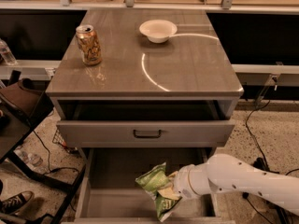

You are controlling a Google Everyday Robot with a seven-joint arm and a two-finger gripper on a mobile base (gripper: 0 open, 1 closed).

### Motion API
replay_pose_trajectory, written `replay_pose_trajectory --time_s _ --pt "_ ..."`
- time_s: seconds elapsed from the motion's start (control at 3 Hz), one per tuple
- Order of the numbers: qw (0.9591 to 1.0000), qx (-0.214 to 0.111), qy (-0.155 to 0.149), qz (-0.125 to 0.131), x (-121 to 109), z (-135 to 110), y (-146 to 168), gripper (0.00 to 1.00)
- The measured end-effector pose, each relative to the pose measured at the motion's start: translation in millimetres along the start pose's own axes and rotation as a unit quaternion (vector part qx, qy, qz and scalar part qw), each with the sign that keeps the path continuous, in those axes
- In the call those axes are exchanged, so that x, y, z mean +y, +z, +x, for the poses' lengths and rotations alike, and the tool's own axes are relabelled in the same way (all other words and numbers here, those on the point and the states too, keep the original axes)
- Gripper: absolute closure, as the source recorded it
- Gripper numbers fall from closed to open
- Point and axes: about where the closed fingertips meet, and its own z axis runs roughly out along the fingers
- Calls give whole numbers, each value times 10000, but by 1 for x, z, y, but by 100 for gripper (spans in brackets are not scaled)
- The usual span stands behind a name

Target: Place green jalapeno chip bag into middle drawer

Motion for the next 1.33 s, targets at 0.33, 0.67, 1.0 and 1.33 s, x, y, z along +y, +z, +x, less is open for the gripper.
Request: replay_pose_trajectory --time_s 0.33,0.67,1.0,1.33 --pt "10000 -2 -2 -3 0 0 0 100" --pt "10000 32 28 84 -16 -8 23 100" --pt "9995 12 193 243 -54 -13 57 100" --pt "9979 -16 493 421 -99 3 82 100"
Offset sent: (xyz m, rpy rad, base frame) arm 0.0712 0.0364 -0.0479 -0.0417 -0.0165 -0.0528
